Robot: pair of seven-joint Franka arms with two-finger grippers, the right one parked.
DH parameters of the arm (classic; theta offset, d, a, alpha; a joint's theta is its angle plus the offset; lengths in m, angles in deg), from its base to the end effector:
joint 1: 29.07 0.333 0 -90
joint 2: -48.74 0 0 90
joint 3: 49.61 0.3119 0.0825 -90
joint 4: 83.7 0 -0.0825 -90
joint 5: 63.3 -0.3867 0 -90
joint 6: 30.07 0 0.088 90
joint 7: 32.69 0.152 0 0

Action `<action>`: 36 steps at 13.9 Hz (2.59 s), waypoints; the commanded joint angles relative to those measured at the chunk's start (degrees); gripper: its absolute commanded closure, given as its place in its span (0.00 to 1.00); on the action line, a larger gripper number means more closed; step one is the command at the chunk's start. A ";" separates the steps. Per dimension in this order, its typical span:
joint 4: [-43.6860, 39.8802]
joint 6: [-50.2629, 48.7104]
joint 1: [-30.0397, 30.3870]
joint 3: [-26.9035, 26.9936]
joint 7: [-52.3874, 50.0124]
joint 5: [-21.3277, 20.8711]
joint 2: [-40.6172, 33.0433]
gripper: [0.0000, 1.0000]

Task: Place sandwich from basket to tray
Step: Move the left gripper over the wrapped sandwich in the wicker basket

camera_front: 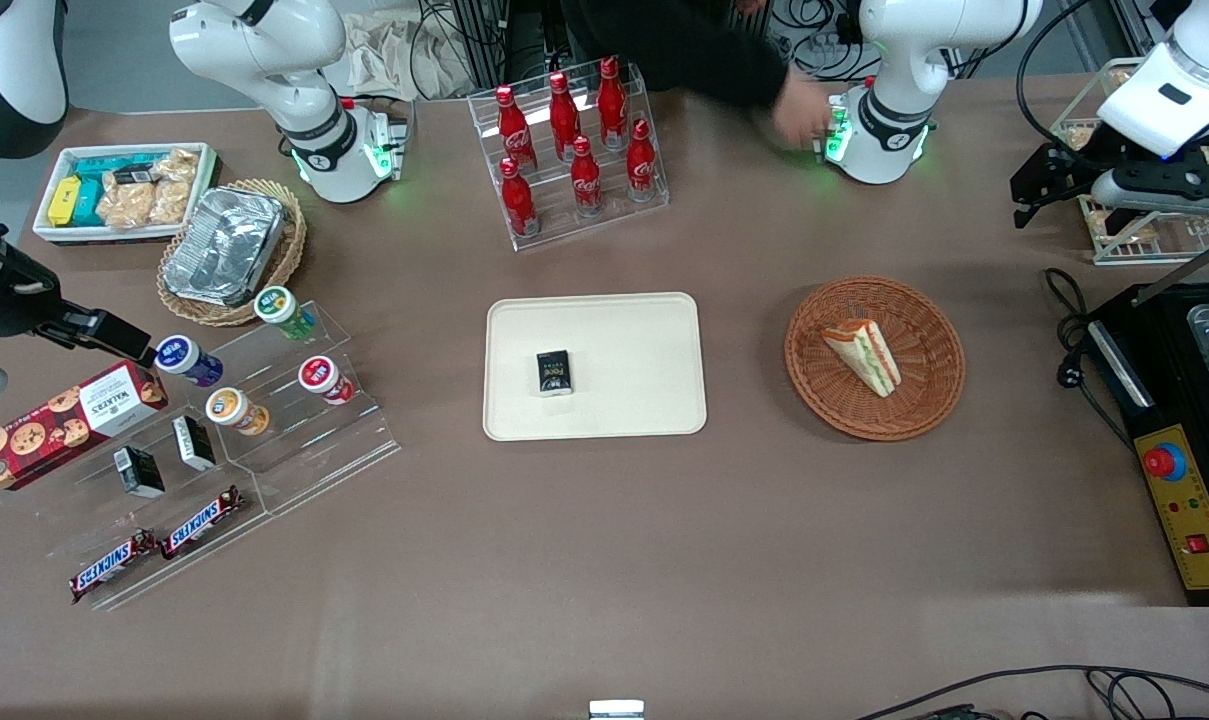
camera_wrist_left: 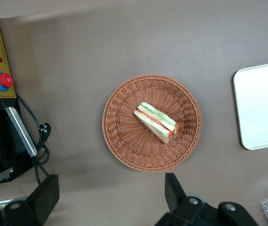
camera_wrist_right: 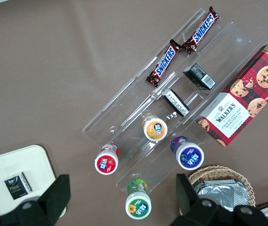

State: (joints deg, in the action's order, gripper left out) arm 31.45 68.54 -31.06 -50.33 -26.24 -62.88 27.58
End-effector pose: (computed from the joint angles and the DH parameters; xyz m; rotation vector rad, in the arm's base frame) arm 0.4552 -0.0232 0.5646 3.1291 -0.2483 0.1267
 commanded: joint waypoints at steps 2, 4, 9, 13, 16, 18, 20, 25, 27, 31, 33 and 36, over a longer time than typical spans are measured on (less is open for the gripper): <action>-2.04 -1.58 0.50 0.01 1.29 1.07 1.21 0.00; -1.78 -1.93 0.58 0.10 0.76 1.16 1.21 0.00; -0.99 -4.82 2.08 -0.07 -8.45 1.25 1.12 0.00; 0.07 -4.74 0.68 -1.47 -20.05 1.34 1.47 0.00; 0.07 -2.82 -0.90 -3.67 -31.20 0.29 3.40 0.00; 0.86 -1.23 -2.83 -4.29 -38.41 -1.20 5.24 0.00; 1.91 0.26 -5.21 -4.29 -44.83 -2.79 7.26 0.00; 12.62 13.85 -5.57 -4.47 -51.00 -3.85 10.16 0.00; 15.00 17.92 -5.57 -5.60 -52.59 -3.85 12.36 0.00; 15.71 22.58 -5.66 -6.22 -55.84 -4.81 18.07 0.00; 16.24 25.04 -5.66 -6.23 -56.72 -4.90 20.18 0.00; 16.42 29.43 -5.66 -6.31 -58.65 -4.90 23.70 0.00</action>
State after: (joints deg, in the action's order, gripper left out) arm 47.98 95.49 -36.19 -56.66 -82.00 -66.60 49.32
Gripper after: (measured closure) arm 0.000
